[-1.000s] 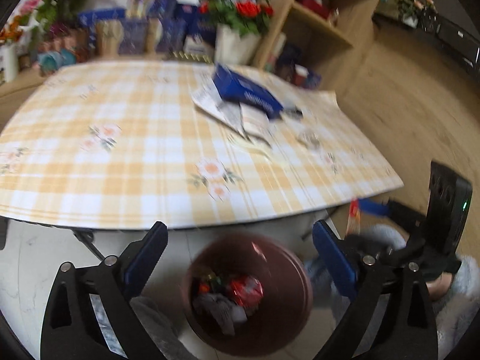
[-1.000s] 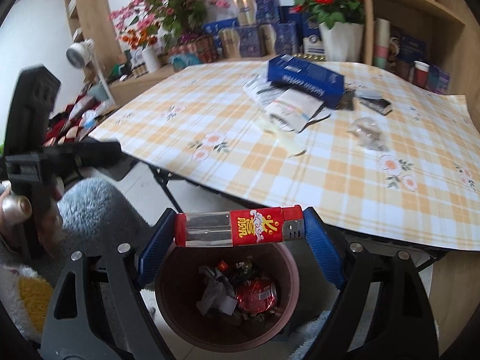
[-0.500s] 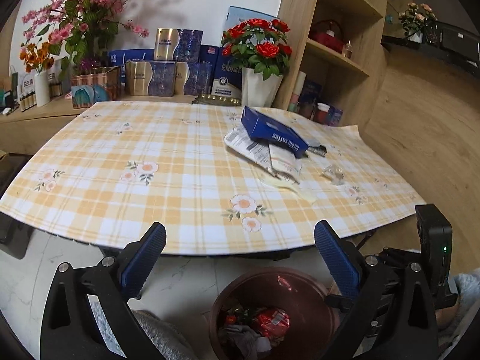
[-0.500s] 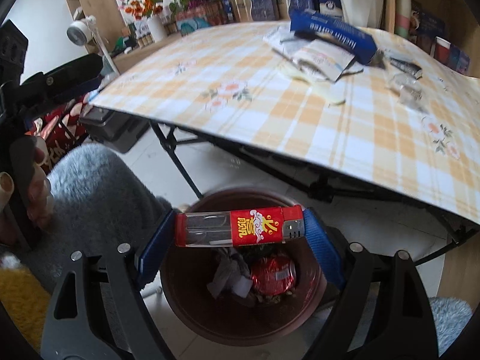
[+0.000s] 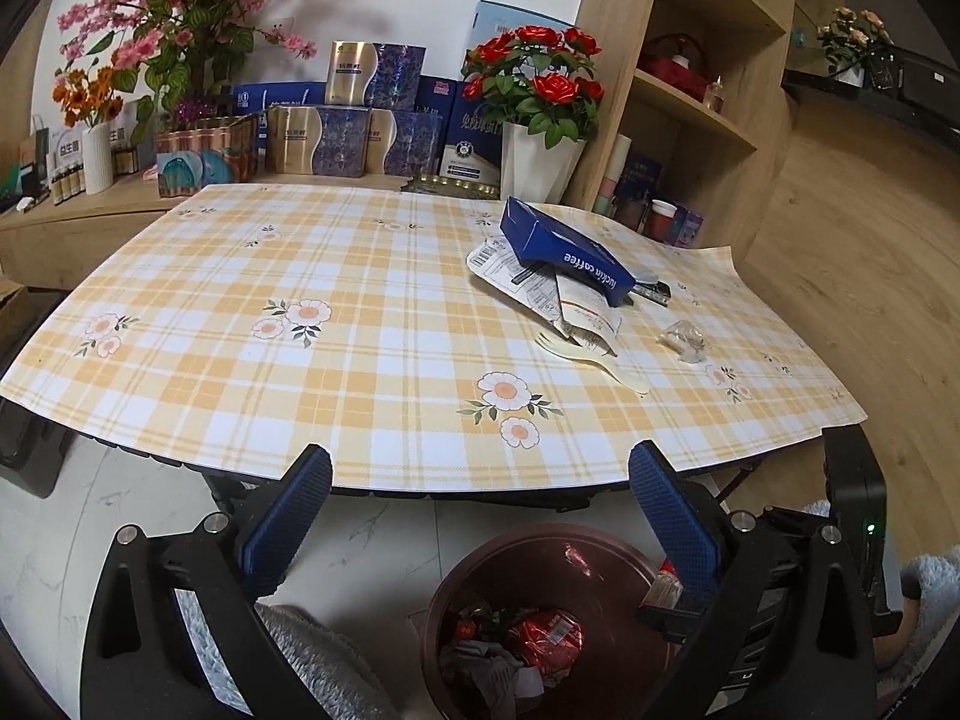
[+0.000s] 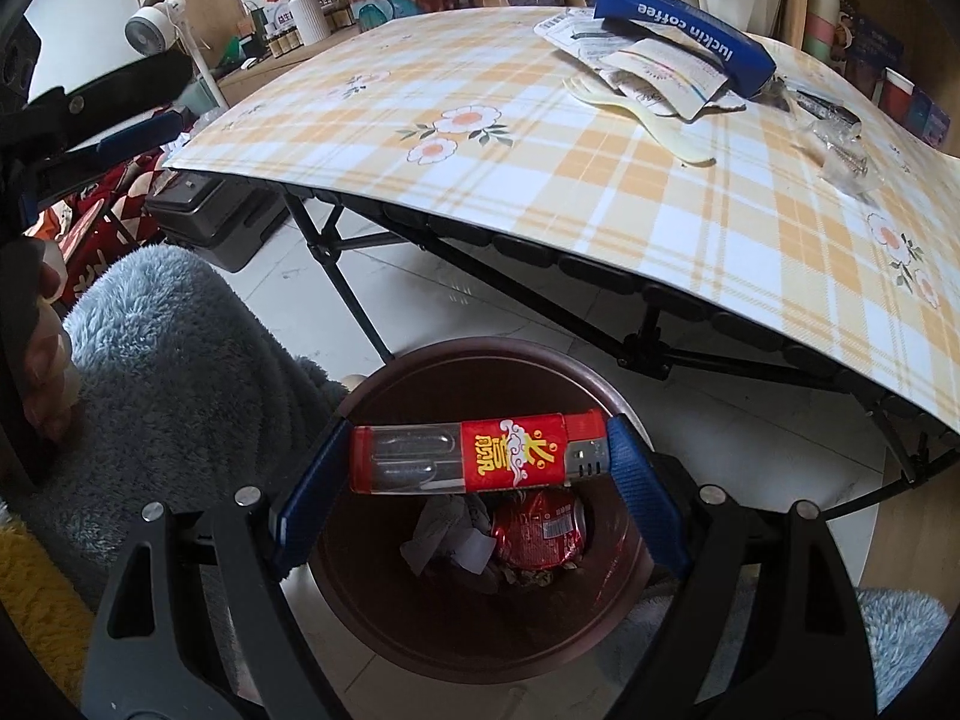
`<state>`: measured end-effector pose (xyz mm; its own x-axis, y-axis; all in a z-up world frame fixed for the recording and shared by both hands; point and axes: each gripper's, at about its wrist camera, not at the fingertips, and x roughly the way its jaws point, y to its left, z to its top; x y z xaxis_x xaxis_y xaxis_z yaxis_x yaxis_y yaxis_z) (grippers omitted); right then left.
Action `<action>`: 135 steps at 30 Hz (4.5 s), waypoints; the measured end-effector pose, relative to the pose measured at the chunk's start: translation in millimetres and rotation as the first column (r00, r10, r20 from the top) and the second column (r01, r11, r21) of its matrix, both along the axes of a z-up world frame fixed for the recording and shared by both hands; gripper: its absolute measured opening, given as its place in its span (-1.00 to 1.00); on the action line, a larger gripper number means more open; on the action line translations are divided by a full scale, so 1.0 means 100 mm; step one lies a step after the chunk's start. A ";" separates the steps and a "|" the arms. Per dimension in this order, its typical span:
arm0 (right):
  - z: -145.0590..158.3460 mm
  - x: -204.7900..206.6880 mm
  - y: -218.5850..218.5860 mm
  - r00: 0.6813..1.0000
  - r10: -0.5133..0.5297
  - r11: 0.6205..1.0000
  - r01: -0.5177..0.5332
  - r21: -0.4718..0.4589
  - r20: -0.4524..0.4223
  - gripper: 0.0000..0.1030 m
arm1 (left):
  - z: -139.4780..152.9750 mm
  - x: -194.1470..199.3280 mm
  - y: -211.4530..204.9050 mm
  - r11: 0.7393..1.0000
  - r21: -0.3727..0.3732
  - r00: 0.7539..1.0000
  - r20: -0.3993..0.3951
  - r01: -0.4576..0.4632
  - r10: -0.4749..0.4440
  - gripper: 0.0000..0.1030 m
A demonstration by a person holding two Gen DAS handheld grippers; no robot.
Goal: Collect trash
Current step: 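Carry the crumpled paper and red lighter over the bin and release both, then return both tools from the bin toward the table, then grasp the blue luckin coffee box with the left tool while the right tool grasps the clear plastic bag, then carry the coffee box and plastic bag over the bin and release both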
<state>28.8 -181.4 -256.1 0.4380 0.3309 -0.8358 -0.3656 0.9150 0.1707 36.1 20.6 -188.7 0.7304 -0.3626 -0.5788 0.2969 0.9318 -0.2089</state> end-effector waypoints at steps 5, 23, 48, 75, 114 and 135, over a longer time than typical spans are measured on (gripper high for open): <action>-0.04 0.01 0.00 1.000 -0.007 1.000 0.006 -0.017 -0.020 0.64 | 0.00 0.00 0.02 1.000 -0.007 1.000 -0.001 -0.005 0.005 0.88; 0.24 -0.03 -0.21 0.990 -0.100 0.994 0.095 0.049 0.104 0.88 | -0.01 0.00 0.04 1.000 -0.013 1.000 -0.004 -0.013 0.013 0.88; 0.63 0.26 -0.93 0.940 -0.292 0.951 0.264 0.162 0.178 0.88 | -0.09 0.11 -0.13 0.999 0.044 0.999 -0.043 0.011 -0.009 0.88; 0.34 1.59 -1.49 0.965 -0.220 0.975 0.214 0.056 0.142 -0.31 | -0.11 1.17 -0.42 0.982 -0.189 0.958 -0.282 0.002 -0.056 0.88; 0.36 1.58 -1.59 0.948 -0.280 0.956 0.262 0.130 0.148 -0.41 | 0.43 2.86 -1.19 0.834 -0.552 0.973 -0.191 0.005 -0.133 -0.55; 1.03 0.83 -1.42 0.917 -0.328 0.936 0.283 0.212 0.226 -0.41 | 0.99 1.51 -0.58 0.872 -0.438 0.946 -0.126 0.218 -0.299 -0.58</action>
